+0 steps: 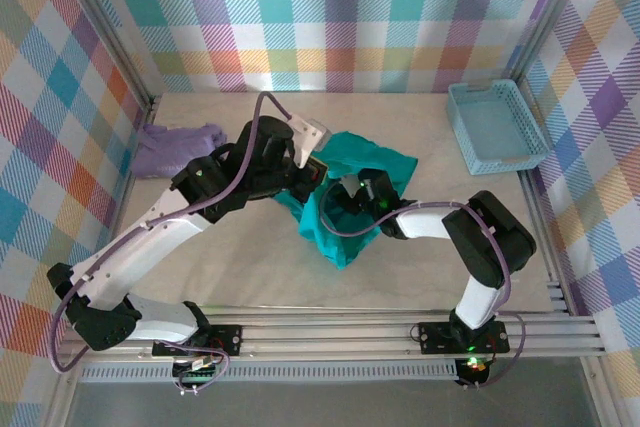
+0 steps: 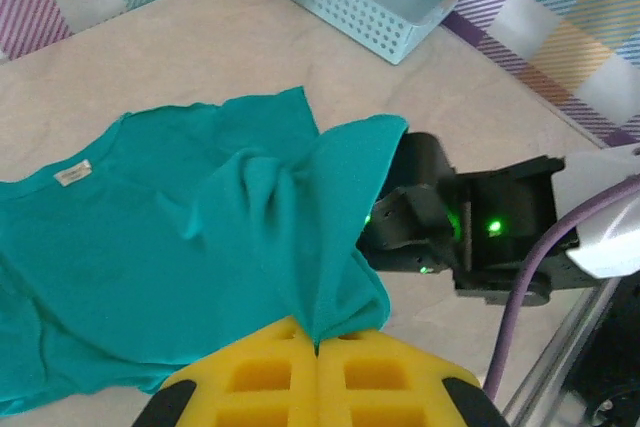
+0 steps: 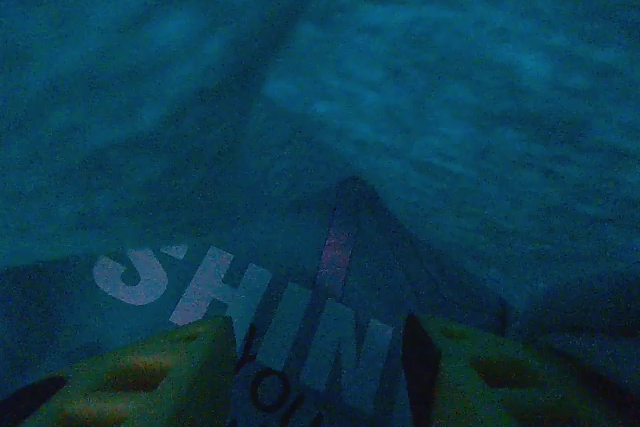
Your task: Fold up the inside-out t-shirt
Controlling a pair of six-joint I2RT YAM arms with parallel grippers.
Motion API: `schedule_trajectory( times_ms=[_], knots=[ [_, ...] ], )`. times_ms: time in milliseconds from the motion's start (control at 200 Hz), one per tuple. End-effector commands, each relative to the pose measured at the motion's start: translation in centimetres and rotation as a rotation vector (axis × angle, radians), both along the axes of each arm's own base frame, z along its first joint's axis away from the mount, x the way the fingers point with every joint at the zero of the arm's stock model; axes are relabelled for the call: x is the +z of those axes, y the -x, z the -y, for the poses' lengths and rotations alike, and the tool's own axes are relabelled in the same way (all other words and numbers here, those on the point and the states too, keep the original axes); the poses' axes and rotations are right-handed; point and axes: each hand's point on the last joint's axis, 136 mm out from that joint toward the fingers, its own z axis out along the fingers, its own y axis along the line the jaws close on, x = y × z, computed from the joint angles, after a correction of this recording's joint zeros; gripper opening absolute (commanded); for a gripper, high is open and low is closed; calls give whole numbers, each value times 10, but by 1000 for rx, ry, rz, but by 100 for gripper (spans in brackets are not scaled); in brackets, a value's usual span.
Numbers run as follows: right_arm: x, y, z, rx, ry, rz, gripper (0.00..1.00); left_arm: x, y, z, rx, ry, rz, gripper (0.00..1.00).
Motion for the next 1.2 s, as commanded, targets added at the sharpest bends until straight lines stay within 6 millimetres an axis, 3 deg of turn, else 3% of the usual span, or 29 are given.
schedule_trajectory(
  times_ms=[0, 220, 320, 440, 645, 890, 1020, 1195],
  knots=[
    [27, -5, -12, 9, -167, 13, 48, 8, 14, -5, -59, 17, 30, 0],
    [15, -26, -11, -100, -91, -13, 50, 50, 56, 18, -305, 221, 53, 0],
    [11, -32, -9, -144, -54, -33, 51, 77, 63, 21, -351, 291, 97, 0],
    [2, -33, -10, -168, 1, -53, 55, 97, 57, 22, -327, 322, 143, 0],
    [-20, -29, -10, -186, 108, -119, 62, 110, 47, 26, -303, 343, 175, 0],
    [-11, -4, -49, 66, 138, -88, 65, 96, 21, 24, -186, 277, 186, 0],
    [-25, -11, -45, 36, 221, -139, 69, 95, 19, 27, -190, 276, 182, 0],
    [-54, -15, -34, -53, 292, -242, 73, 126, 35, 25, -251, 348, 226, 0]
  ],
)
